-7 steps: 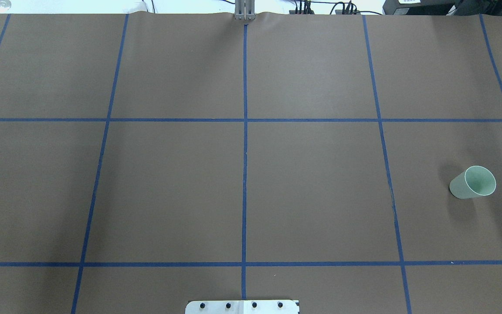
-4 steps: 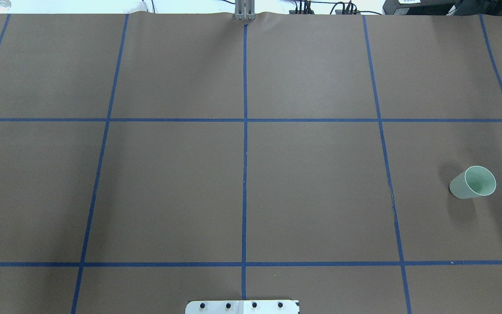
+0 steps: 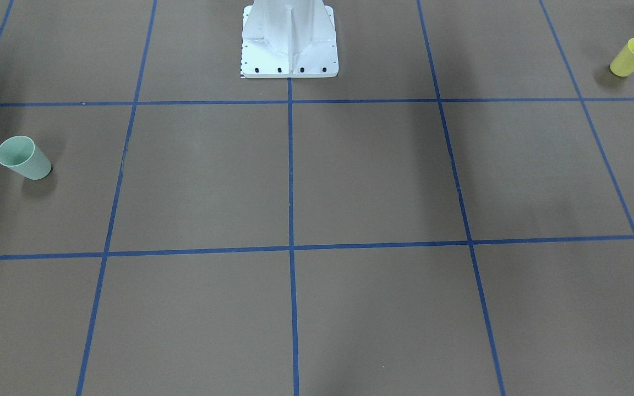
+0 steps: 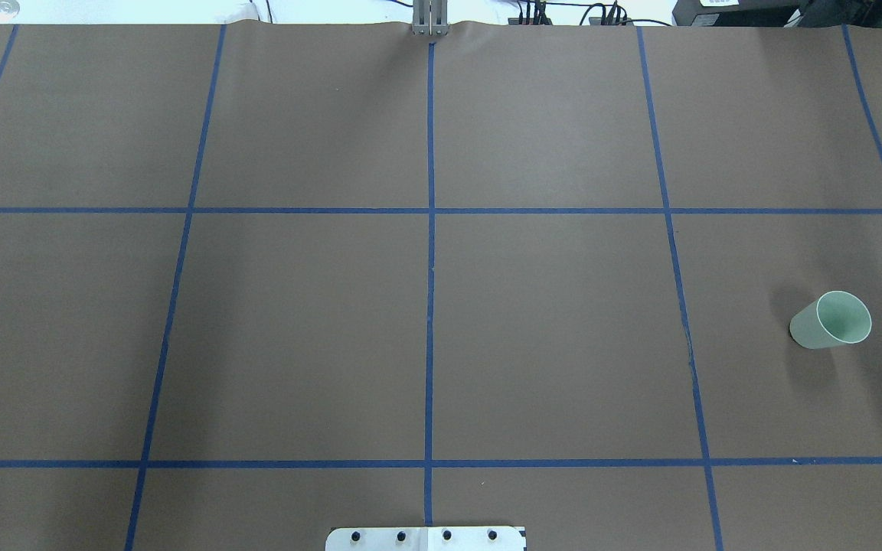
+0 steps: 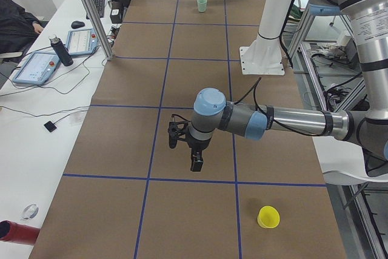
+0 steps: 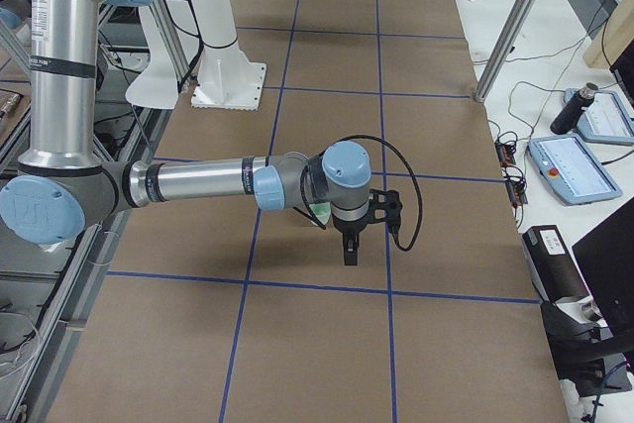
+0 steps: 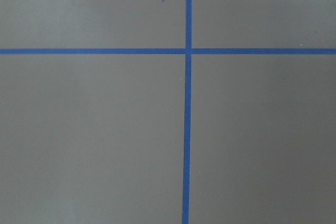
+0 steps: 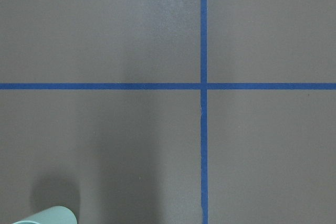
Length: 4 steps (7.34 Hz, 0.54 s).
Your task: Transfer and stack yellow cup on green cup
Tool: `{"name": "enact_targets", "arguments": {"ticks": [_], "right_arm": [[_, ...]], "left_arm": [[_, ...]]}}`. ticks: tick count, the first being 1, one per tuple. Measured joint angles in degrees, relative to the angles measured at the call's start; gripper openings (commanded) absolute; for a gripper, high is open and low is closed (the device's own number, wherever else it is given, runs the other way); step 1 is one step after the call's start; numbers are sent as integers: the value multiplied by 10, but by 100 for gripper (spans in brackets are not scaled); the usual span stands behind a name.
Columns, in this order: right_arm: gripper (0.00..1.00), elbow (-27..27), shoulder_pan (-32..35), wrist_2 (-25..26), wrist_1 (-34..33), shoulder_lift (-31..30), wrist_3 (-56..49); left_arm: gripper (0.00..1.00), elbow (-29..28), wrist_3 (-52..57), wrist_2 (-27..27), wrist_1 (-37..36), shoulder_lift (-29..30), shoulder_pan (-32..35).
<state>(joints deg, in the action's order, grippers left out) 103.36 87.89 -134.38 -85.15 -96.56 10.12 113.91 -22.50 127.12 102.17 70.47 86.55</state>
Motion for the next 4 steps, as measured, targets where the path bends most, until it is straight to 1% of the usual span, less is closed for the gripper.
{"name": "enact_targets", "arguments": {"ticks": [1,2,4], "right_arm": [[100,3,0,-2,0,3,1],[100,8,-1,-4,-1,9,1],[100,15,-1,-6,-3,15,3]], "left_arm": [[100,8,-48,-20,0,-3,-3],[100,16,-119,-47,1,-3,-20],[100,34,-287,-135,1,-4,-110]]}}
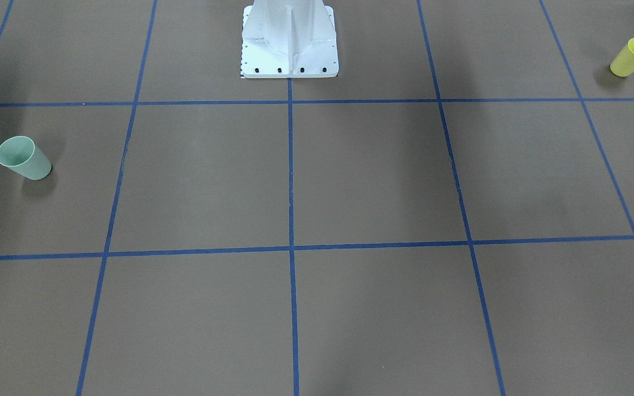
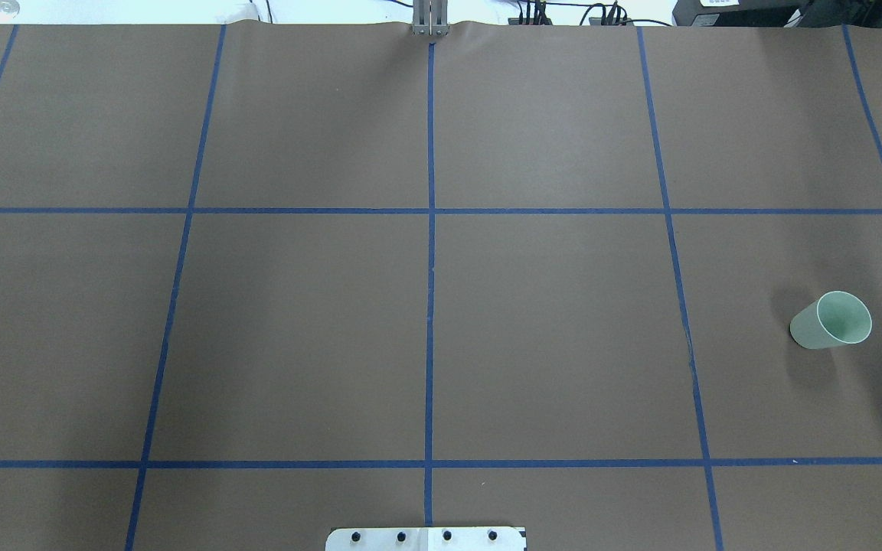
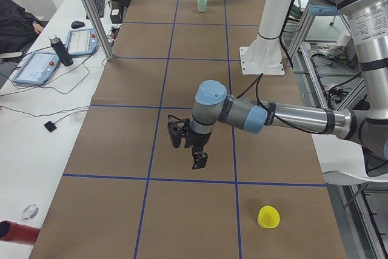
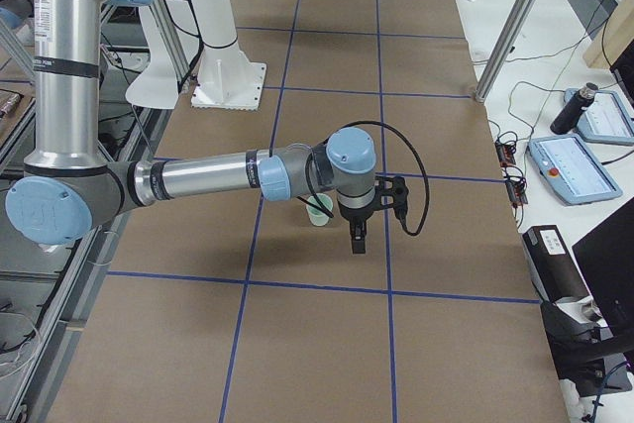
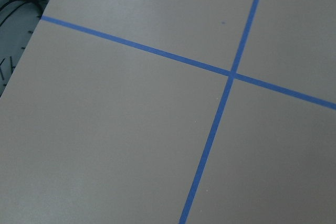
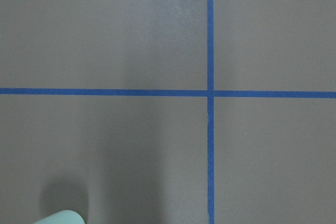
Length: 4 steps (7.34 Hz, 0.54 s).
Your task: Transfer and stack yellow cup on green cup
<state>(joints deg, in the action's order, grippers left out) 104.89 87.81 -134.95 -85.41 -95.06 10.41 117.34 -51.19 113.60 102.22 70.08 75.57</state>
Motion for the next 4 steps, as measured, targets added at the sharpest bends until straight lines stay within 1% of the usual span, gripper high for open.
{"name": "enact_targets", "arguments": {"ticks": [1,2,4], "right_arm": [[100,0,0,0,0,1,1],[100,-2,-1,0,0,-1,3],[100,-3,-1,-6,-1,-6,9]], "left_arm": [[100,4,-70,-42,0,-2,-41],[100,6,-124,-81,-1,-10,-68],[100,10,-229,-147,-1,-38,-98]]}}
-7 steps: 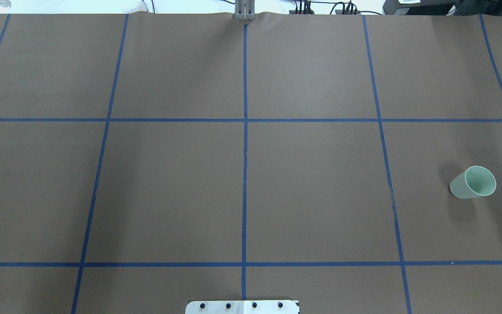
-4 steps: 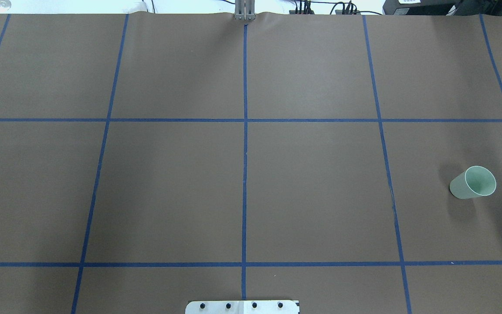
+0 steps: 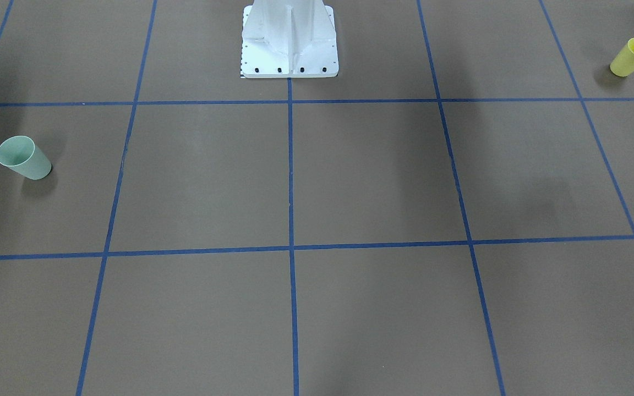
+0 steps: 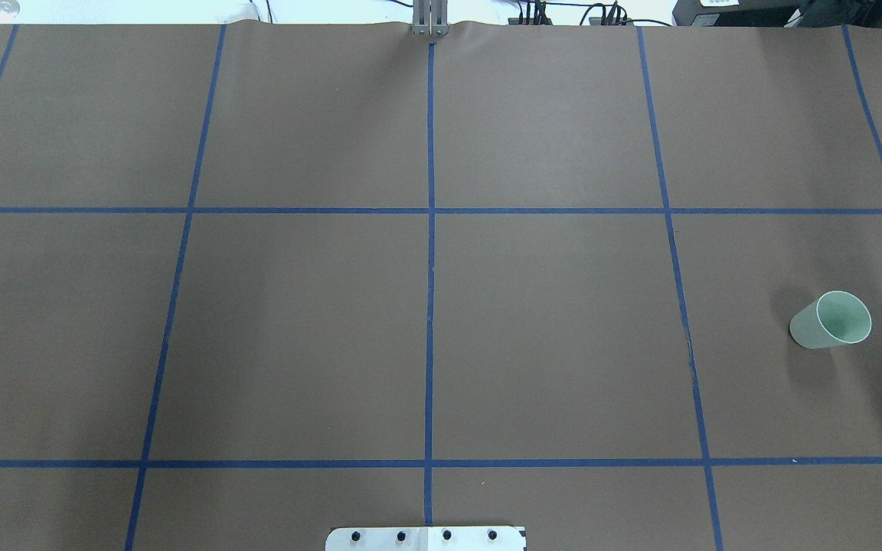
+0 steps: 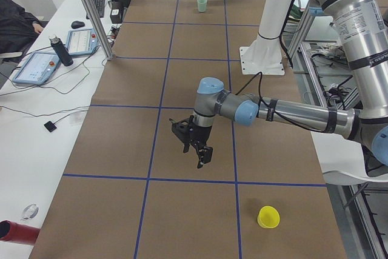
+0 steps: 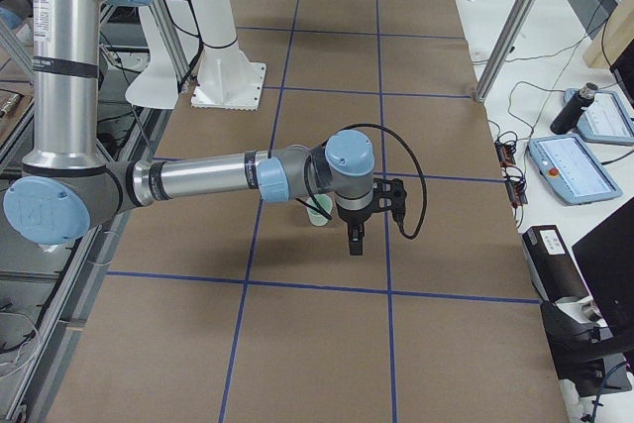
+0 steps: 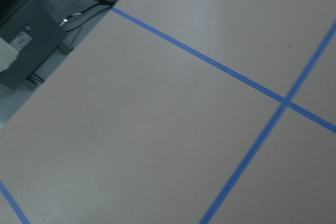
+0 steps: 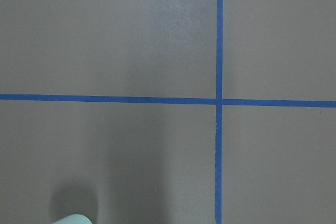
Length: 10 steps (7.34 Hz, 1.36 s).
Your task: Transfer and stack yellow cup on green cup
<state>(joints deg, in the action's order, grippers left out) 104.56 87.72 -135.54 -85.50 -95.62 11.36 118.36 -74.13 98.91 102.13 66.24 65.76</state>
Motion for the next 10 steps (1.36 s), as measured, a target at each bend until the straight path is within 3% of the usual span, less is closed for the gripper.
{"name": "enact_targets", "arguments": {"ticks": [5,10], "right_arm": [[100,3,0,-36,3,-25,12],[100,19,0,-50,2,-45,11]], "left_arm": [[100,9,-226,-135,-26,-47,-145],[100,13,-386,-157,-105,-36,-224]]}}
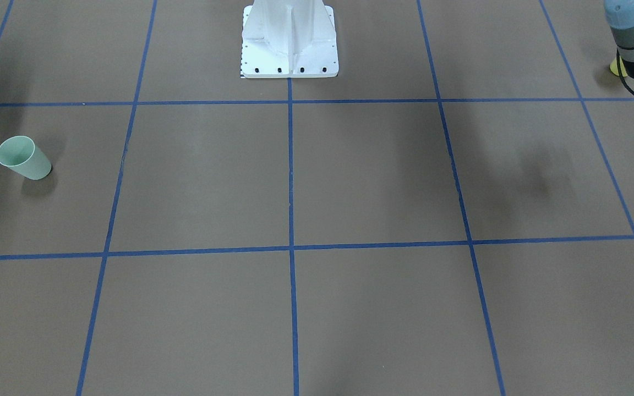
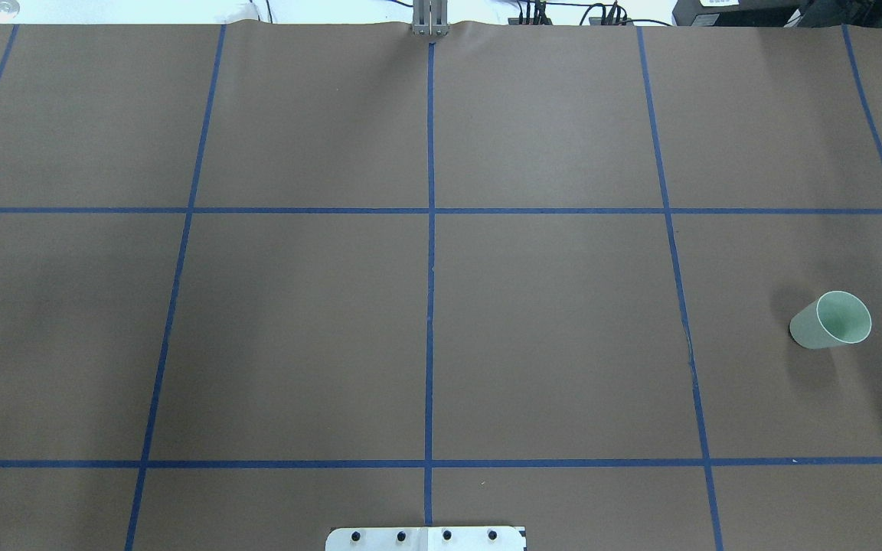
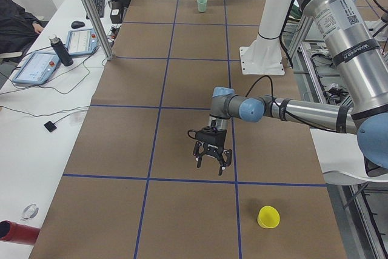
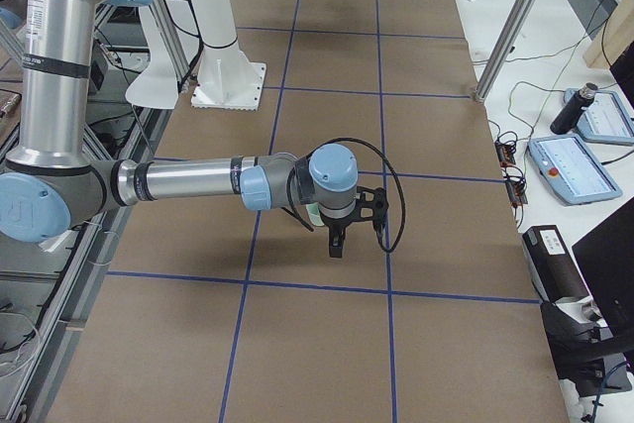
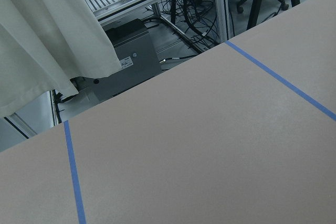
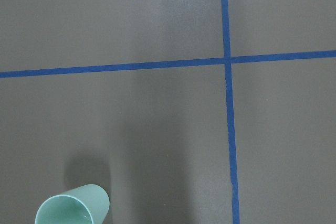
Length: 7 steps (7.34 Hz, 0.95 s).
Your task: Transfer and stack yellow cup on green cup
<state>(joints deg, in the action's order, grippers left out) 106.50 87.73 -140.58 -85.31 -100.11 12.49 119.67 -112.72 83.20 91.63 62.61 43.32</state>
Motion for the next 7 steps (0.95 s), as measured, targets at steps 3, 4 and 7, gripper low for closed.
{"name": "enact_targets", "arguments": {"ticks": [3,4,7], "right_arm": [[100,20,-1,3,1,-11,0],[100,21,-2,3,1,-10,0],[100,22,-11,1,0,2,1]], "left_arm": [[100,-14,-120,3,-143,47,-86],[100,-21,-151,8,-178,63,-99],[100,-64,-242,32,-218,70,-120]]}}
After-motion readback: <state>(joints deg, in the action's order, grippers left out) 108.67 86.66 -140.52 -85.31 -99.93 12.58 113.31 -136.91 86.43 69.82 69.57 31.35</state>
